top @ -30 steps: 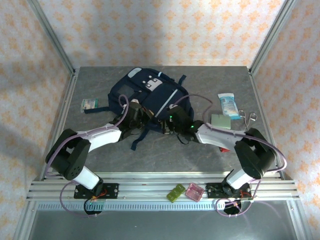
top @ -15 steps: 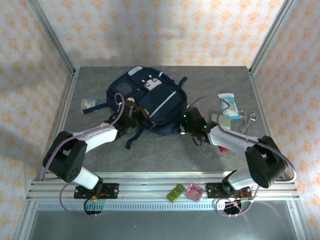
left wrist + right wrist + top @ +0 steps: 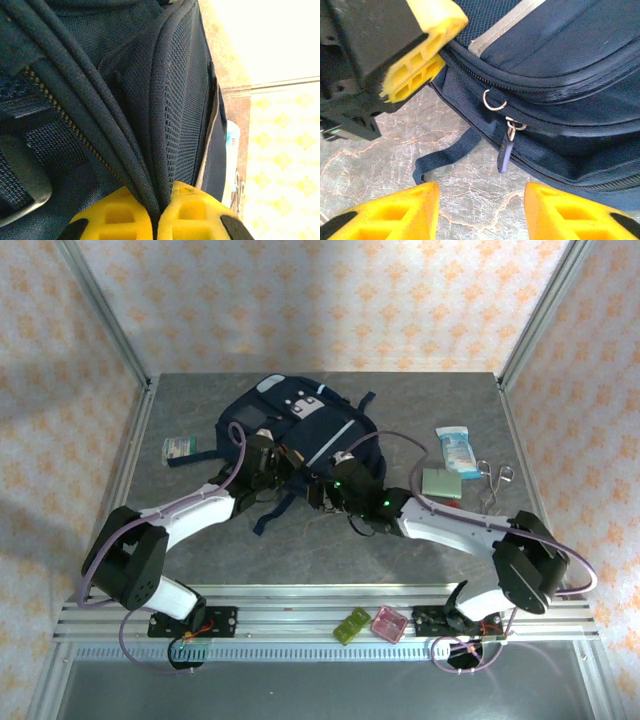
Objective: Pack the student bag
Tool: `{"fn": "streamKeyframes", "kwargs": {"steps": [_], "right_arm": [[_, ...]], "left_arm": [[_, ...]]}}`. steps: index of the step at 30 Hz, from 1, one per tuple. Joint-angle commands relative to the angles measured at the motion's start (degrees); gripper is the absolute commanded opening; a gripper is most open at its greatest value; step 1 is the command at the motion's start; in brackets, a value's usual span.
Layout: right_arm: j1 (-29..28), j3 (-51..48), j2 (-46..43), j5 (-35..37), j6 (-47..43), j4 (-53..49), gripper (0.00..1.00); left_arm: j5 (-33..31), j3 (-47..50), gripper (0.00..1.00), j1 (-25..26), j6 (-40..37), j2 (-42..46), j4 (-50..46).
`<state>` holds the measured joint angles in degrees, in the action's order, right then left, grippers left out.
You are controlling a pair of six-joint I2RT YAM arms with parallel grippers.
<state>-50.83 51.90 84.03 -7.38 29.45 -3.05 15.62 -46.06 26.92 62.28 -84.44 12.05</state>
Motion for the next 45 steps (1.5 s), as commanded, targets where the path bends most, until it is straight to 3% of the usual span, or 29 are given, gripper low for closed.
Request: {"fn": "streamKeyframes", "kwargs": {"steps": [1,6,14,17,19,21,28,35,45], "right_arm": [[-0.72,2.59,1.85,4.55,2.54,1.01,0.48],[-0.76,5.1,5.01,8.98,3.66,-0.74,0.46],[-0.76,9.6,11.77,14.38,5.64,-4.37,0.34],[-0.82,10.45,13.64,16.36,6.58,-5.8,0.24],[-0.89,10.5,14.12,17.23,6.94,-6.71,0.09],[-0.91,10.38,13.85,18.41,7.06,-7.98,0.0],[1.17,5.19,7.29,19.21,4.14,-10.44,0.0],[9.79,-3.53,0.33,19.56,-1.72,-13.48,0.0],[14.41,-0.54,0.07,23.15,-9.04,-16.56,0.0]], "left_arm": [[1.81,-3.16,0.0,1.12,1.61,4.21,7.72],[1.96,-3.25,0.0,1.45,2.33,4.73,8.07],[2.15,-3.07,0.0,1.82,3.37,5.68,9.19],[1.75,-3.11,0.0,1.82,3.42,5.92,9.22],[1.29,-3.14,0.0,1.81,3.16,6.09,9.04],[0.71,-3.2,0.0,1.74,2.4,6.22,8.49],[0.98,-1.27,0.0,-0.26,0.55,6.7,6.96],[0.94,0.41,0.0,-2.14,-2.43,8.47,4.03],[2.76,0.35,0.0,-1.82,-3.72,6.5,4.45]]}}
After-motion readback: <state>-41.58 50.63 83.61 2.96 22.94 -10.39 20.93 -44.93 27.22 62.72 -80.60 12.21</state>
